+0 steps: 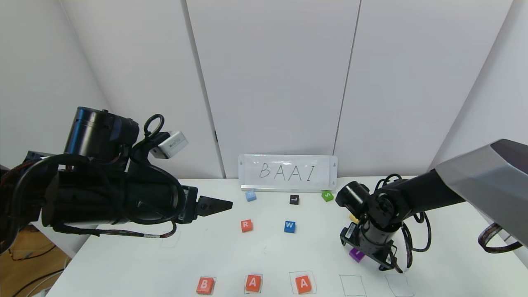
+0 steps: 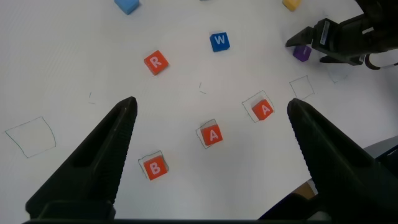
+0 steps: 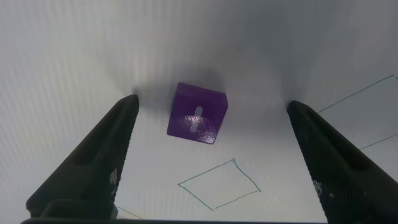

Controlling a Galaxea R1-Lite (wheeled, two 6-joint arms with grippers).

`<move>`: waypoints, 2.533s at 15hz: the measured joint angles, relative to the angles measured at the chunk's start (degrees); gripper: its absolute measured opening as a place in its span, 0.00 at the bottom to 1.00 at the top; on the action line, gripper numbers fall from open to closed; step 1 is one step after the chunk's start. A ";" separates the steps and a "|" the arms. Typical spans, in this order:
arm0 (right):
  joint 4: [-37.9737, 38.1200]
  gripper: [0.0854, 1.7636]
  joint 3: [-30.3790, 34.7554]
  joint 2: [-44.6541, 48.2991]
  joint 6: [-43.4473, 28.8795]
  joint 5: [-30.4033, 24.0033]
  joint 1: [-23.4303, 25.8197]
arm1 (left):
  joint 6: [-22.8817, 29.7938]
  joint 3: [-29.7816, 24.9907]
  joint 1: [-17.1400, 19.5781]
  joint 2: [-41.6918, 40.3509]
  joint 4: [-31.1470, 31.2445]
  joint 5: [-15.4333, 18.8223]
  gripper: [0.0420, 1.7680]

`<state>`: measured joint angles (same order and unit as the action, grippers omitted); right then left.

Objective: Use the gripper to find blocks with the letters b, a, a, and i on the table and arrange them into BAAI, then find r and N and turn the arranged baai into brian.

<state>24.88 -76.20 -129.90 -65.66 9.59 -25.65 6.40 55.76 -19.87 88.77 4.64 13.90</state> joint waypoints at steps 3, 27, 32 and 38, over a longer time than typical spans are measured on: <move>-0.04 0.97 0.00 0.00 0.00 -0.02 -0.01 | 0.00 0.00 0.02 0.09 -0.13 -0.02 0.97; -0.01 0.27 2.00 4.11 3.67 0.39 -1.41 | 0.00 -0.04 0.09 0.50 -0.24 0.00 0.97; -1.89 0.27 7.83 8.59 10.05 0.63 -4.75 | -0.02 -0.09 0.09 0.56 -0.24 0.00 0.97; -12.79 0.27 16.94 11.19 21.67 0.37 -8.58 | -0.02 0.00 0.09 0.78 -0.33 -0.09 0.97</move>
<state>12.09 -59.26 -118.71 -43.98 9.96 -34.23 6.38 55.76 -19.79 89.55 4.32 13.81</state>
